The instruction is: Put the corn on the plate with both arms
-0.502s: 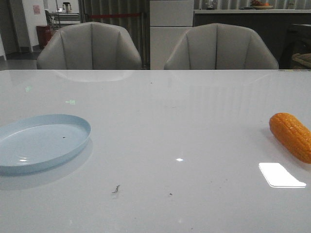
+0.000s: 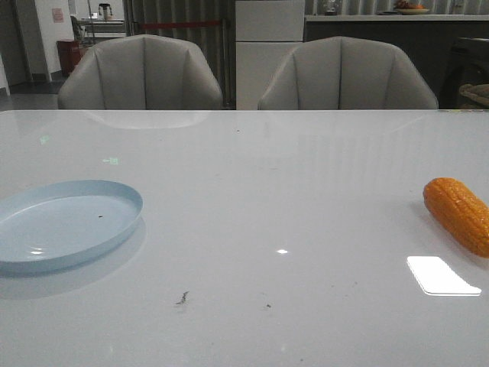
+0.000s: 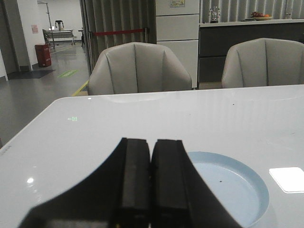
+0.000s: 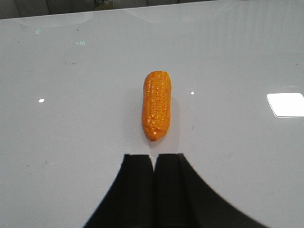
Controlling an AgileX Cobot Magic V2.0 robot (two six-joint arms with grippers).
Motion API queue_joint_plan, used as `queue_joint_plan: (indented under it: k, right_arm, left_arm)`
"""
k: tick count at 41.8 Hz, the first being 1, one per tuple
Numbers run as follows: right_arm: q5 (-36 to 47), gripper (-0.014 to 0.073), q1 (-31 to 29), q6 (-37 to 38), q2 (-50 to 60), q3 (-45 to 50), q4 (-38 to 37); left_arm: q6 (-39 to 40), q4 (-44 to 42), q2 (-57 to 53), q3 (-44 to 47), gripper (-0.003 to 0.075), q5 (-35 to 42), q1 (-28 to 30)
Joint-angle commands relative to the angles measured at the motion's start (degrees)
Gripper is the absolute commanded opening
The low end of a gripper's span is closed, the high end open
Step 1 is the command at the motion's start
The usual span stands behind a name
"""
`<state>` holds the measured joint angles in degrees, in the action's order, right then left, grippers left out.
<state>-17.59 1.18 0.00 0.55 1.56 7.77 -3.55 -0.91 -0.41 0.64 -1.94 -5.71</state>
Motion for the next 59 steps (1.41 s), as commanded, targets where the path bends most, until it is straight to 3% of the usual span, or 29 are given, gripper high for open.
queue_joint_plan:
  k: [1, 29, 38, 44, 54, 59]
  right_arm:
    - [4.78, 0.0035, -0.21, 0.0, 1.42, -1.2, -0.31]
    - [14.96, 0.0035, -0.22, 0.0, 1.42, -1.2, -3.21]
    - [20.1, 0.0035, -0.22, 0.0, 1.42, -3.29, -2.75]
    - [15.3, 0.0035, -0.22, 0.0, 1.28, -11.95, -2.75]
    - [-1.6, 0.0035, -0.22, 0.0, -7.8, -28.83, -2.69]
    - [-1.65, 0.0035, -0.22, 0.0, -14.66, -33.93, -2.24]
  left_arm:
    - [0.29, 0.5, -1.15, 2.08, 0.0094, 5.04, -0.24]
    - [0.29, 0.5, -1.15, 2.08, 0.0094, 5.21, -0.24]
    - [0.29, 0.5, -1.15, 1.03, 0.0094, 13.22, -0.24]
    - [0.29, -0.33, -0.91, -4.39, 0.0094, 9.99, -0.24]
    - [0.29, -2.26, 5.76, -19.2, 0.0094, -3.52, -0.24]
    - [0.29, -2.26, 12.45, -25.27, 0.0094, -5.92, -0.24]
